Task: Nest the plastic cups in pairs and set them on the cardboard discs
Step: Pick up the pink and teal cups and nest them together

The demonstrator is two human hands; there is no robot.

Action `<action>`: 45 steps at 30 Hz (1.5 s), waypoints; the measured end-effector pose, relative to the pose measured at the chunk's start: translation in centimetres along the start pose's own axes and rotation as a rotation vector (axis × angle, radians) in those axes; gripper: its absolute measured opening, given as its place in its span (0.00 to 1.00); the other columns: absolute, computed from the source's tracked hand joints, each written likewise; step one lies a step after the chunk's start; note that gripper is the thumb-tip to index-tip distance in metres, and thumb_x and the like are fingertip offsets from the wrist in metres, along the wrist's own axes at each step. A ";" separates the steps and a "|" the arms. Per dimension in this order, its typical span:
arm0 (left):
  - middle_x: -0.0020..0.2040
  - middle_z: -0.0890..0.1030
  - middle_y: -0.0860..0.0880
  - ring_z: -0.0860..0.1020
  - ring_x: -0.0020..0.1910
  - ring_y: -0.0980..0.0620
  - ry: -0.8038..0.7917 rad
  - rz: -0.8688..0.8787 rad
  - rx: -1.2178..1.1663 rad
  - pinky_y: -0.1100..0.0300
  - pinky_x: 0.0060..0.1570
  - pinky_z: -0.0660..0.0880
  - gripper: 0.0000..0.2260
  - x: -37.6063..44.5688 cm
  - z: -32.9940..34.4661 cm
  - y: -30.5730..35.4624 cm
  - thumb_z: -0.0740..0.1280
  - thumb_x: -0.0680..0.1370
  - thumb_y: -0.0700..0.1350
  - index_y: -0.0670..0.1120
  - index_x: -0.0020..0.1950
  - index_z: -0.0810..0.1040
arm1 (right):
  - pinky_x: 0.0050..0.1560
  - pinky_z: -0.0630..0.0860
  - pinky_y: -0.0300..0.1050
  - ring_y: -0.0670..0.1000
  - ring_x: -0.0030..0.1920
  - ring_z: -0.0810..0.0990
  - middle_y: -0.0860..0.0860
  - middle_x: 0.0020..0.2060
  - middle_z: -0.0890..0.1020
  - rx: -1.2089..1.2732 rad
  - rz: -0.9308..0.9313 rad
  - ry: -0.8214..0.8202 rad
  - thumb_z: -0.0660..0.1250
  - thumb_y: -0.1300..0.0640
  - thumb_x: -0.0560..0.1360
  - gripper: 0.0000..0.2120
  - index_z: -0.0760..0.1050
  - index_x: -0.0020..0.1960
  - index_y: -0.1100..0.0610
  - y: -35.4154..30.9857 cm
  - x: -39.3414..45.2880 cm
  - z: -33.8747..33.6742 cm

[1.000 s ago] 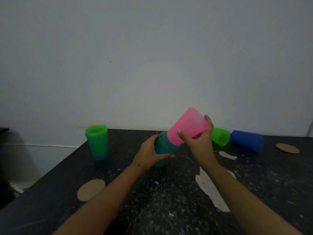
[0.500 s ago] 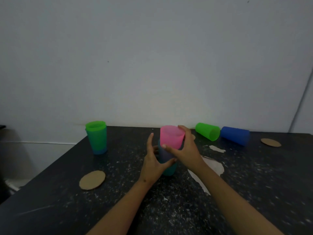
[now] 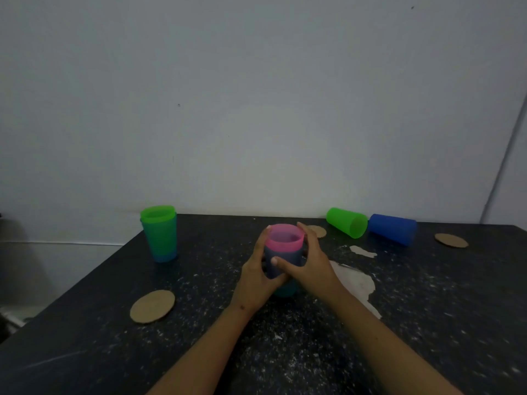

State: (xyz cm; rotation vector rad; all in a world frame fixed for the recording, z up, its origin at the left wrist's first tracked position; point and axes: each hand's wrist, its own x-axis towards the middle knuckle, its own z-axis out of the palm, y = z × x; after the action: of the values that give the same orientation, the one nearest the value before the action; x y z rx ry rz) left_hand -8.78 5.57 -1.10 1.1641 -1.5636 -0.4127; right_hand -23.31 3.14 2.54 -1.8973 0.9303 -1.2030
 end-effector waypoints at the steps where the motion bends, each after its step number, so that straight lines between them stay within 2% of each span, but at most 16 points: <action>1: 0.71 0.68 0.53 0.74 0.62 0.58 -0.012 -0.003 0.002 0.70 0.55 0.75 0.45 0.0 0.0 -0.1 0.75 0.67 0.52 0.70 0.72 0.47 | 0.47 0.67 0.17 0.40 0.61 0.69 0.35 0.61 0.66 -0.009 -0.006 0.006 0.76 0.42 0.62 0.47 0.53 0.73 0.44 0.1 0.0 0.1; 5: 0.70 0.68 0.52 0.73 0.64 0.55 -0.026 -0.020 -0.012 0.68 0.57 0.75 0.46 -0.1 0.0 -0.1 0.76 0.66 0.50 0.70 0.71 0.49 | 0.50 0.70 0.21 0.42 0.61 0.71 0.39 0.62 0.69 0.001 -0.020 0.042 0.76 0.45 0.63 0.44 0.56 0.72 0.44 0.6 0.0 0.3; 8: 0.70 0.69 0.50 0.74 0.64 0.53 -0.025 -0.024 -0.010 0.57 0.58 0.78 0.44 -0.1 0.0 0.0 0.76 0.67 0.50 0.68 0.72 0.51 | 0.52 0.73 0.29 0.43 0.60 0.73 0.40 0.61 0.71 0.016 -0.025 0.064 0.76 0.42 0.61 0.43 0.59 0.71 0.44 0.7 -0.1 0.2; 10: 0.69 0.70 0.50 0.75 0.64 0.52 -0.027 -0.020 -0.010 0.54 0.58 0.78 0.43 -0.2 -0.1 0.0 0.76 0.67 0.51 0.68 0.71 0.52 | 0.50 0.74 0.27 0.43 0.58 0.75 0.40 0.60 0.73 0.014 -0.033 0.081 0.76 0.44 0.62 0.41 0.61 0.70 0.45 0.7 -0.2 0.1; 13: 0.68 0.70 0.51 0.75 0.63 0.52 -0.020 -0.018 -0.008 0.57 0.57 0.78 0.42 -0.3 0.0 0.3 0.76 0.67 0.52 0.69 0.71 0.53 | 0.48 0.74 0.27 0.42 0.56 0.76 0.41 0.58 0.74 -0.008 -0.041 0.102 0.77 0.45 0.62 0.38 0.63 0.68 0.45 0.7 -0.2 0.0; 18: 0.68 0.70 0.54 0.74 0.64 0.54 -0.043 -0.025 -0.008 0.60 0.58 0.77 0.43 0.0 -0.6 0.2 0.75 0.67 0.53 0.68 0.71 0.51 | 0.55 0.76 0.39 0.45 0.57 0.77 0.40 0.56 0.76 -0.012 -0.043 0.117 0.77 0.42 0.59 0.37 0.65 0.64 0.41 0.7 0.5 0.2; 20: 0.70 0.68 0.55 0.72 0.66 0.57 -0.037 -0.031 0.002 0.61 0.61 0.75 0.45 0.5 -1.4 -0.2 0.75 0.67 0.53 0.69 0.72 0.48 | 0.53 0.76 0.34 0.44 0.57 0.77 0.37 0.55 0.76 0.005 -0.053 0.114 0.76 0.40 0.57 0.38 0.66 0.63 0.41 0.5 1.3 0.9; 22: 0.69 0.68 0.58 0.71 0.65 0.63 0.023 -0.057 -0.007 0.69 0.60 0.73 0.48 1.1 -2.4 -0.7 0.76 0.67 0.51 0.70 0.71 0.43 | 0.50 0.74 0.28 0.42 0.57 0.76 0.36 0.55 0.75 0.012 -0.071 0.133 0.77 0.42 0.58 0.39 0.66 0.66 0.44 0.2 2.5 2.2; 24: 0.66 0.68 0.60 0.70 0.63 0.66 0.107 -0.110 -0.016 0.76 0.56 0.70 0.50 1.7 -3.5 -1.2 0.76 0.67 0.50 0.71 0.70 0.40 | 0.51 0.73 0.30 0.44 0.58 0.75 0.40 0.57 0.74 0.046 -0.058 0.157 0.78 0.46 0.60 0.43 0.63 0.70 0.51 -0.2 4.0 3.7; 26: 0.65 0.67 0.59 0.67 0.64 0.65 0.160 -0.160 0.004 0.75 0.56 0.68 0.49 2.0 -4.8 -1.9 0.75 0.68 0.51 0.66 0.72 0.40 | 0.51 0.74 0.32 0.46 0.58 0.76 0.44 0.57 0.75 0.076 -0.047 0.164 0.79 0.47 0.60 0.44 0.63 0.70 0.54 -0.7 5.9 5.3; 29: 0.71 0.65 0.55 0.64 0.70 0.56 0.119 -0.225 0.227 0.64 0.61 0.64 0.36 1.7 -6.9 -3.6 0.67 0.75 0.54 0.51 0.76 0.51 | 0.44 0.75 0.27 0.47 0.55 0.78 0.48 0.57 0.78 0.068 -0.063 0.169 0.79 0.47 0.60 0.38 0.69 0.66 0.55 -1.7 9.0 7.5; 31: 0.71 0.69 0.47 0.67 0.69 0.49 0.067 -0.279 0.414 0.59 0.62 0.65 0.25 1.6 -8.0 -5.0 0.63 0.78 0.49 0.46 0.73 0.60 | 0.41 0.73 0.27 0.46 0.53 0.76 0.50 0.59 0.78 0.057 -0.052 0.158 0.78 0.47 0.61 0.37 0.69 0.65 0.55 -2.0 10.9 9.0; 33: 0.70 0.70 0.43 0.69 0.68 0.46 0.003 -0.401 0.559 0.54 0.67 0.66 0.21 1.8 -8.5 -5.7 0.60 0.79 0.47 0.43 0.71 0.65 | 0.39 0.71 0.27 0.46 0.53 0.75 0.51 0.60 0.77 0.055 -0.046 0.134 0.78 0.47 0.61 0.37 0.69 0.65 0.55 -1.9 12.3 10.4; 35: 0.72 0.66 0.40 0.64 0.72 0.44 -0.094 -0.501 0.722 0.49 0.73 0.59 0.23 2.2 -8.7 -6.4 0.57 0.80 0.50 0.40 0.71 0.64 | 0.39 0.71 0.27 0.46 0.54 0.74 0.51 0.61 0.77 0.057 -0.038 0.114 0.78 0.47 0.61 0.37 0.68 0.66 0.56 -1.5 13.6 11.8; 38: 0.76 0.59 0.40 0.56 0.76 0.43 -0.134 -0.539 0.806 0.48 0.75 0.50 0.26 2.4 -8.3 -7.3 0.53 0.80 0.52 0.38 0.74 0.57 | 0.39 0.71 0.27 0.46 0.55 0.74 0.52 0.62 0.76 0.059 -0.027 0.092 0.78 0.47 0.61 0.38 0.68 0.66 0.56 -0.7 15.4 13.8; 45: 0.78 0.53 0.41 0.50 0.77 0.45 -0.166 -0.541 0.862 0.50 0.76 0.45 0.29 2.4 -8.0 -8.2 0.50 0.80 0.54 0.39 0.76 0.51 | 0.38 0.70 0.26 0.45 0.55 0.72 0.53 0.62 0.76 0.056 0.007 0.068 0.78 0.48 0.61 0.39 0.67 0.67 0.56 1.3 18.2 17.0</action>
State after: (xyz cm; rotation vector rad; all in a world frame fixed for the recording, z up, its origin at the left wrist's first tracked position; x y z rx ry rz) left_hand 2.22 2.19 -3.26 2.2887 -1.5910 -0.1679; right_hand -2.11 -9.90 3.67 -1.8178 0.9286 -1.2830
